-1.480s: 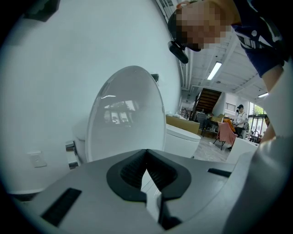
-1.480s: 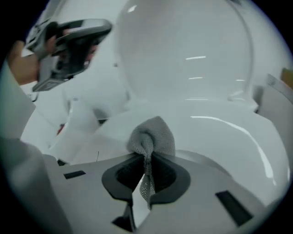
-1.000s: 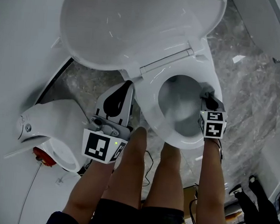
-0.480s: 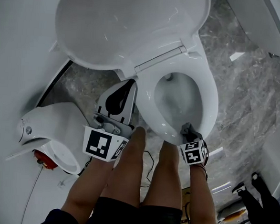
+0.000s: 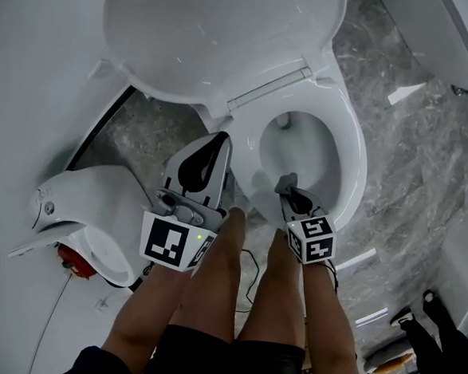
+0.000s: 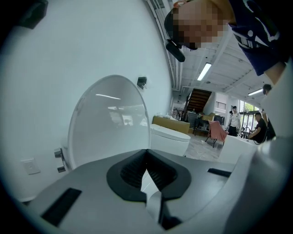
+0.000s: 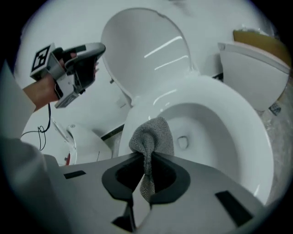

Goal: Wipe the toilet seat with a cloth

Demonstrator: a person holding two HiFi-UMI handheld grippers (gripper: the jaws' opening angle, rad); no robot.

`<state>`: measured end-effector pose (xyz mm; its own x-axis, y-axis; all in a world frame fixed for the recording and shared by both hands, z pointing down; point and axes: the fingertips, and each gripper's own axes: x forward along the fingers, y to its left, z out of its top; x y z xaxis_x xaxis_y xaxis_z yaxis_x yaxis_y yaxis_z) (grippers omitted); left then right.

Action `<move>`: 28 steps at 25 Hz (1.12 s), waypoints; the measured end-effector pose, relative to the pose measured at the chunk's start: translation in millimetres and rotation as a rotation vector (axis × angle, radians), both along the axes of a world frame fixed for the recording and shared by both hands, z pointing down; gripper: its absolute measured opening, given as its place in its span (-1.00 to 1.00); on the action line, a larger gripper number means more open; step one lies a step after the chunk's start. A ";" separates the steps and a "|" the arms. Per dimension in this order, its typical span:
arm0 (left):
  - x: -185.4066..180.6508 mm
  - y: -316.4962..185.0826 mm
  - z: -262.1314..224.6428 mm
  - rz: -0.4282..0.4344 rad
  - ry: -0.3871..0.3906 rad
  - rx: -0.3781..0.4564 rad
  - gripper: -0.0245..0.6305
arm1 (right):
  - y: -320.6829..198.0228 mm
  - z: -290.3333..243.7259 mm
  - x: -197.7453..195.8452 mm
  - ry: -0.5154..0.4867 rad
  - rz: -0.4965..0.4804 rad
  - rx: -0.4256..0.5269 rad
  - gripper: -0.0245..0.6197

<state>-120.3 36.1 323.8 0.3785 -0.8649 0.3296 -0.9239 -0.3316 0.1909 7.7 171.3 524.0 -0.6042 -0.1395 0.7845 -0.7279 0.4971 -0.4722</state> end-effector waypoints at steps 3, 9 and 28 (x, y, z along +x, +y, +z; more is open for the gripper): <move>2.3 3.9 -10.9 0.001 -0.012 0.018 -0.89 | -27.3 -33.9 8.7 -0.048 0.096 0.125 -0.77; 10.4 9.8 -41.3 -0.032 -0.010 0.054 -0.89 | -70.5 -116.1 51.9 -0.069 0.203 0.378 -0.77; 37.4 8.5 -244.3 0.005 -0.005 0.152 -0.89 | -145.0 -437.2 116.4 -0.177 0.372 0.862 -0.77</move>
<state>-82.9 44.6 79.4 0.3820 -0.9029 0.1970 -0.9228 -0.3612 0.1340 124.0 26.2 86.9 -0.5043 -0.8341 0.2235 -0.8628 0.4762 -0.1697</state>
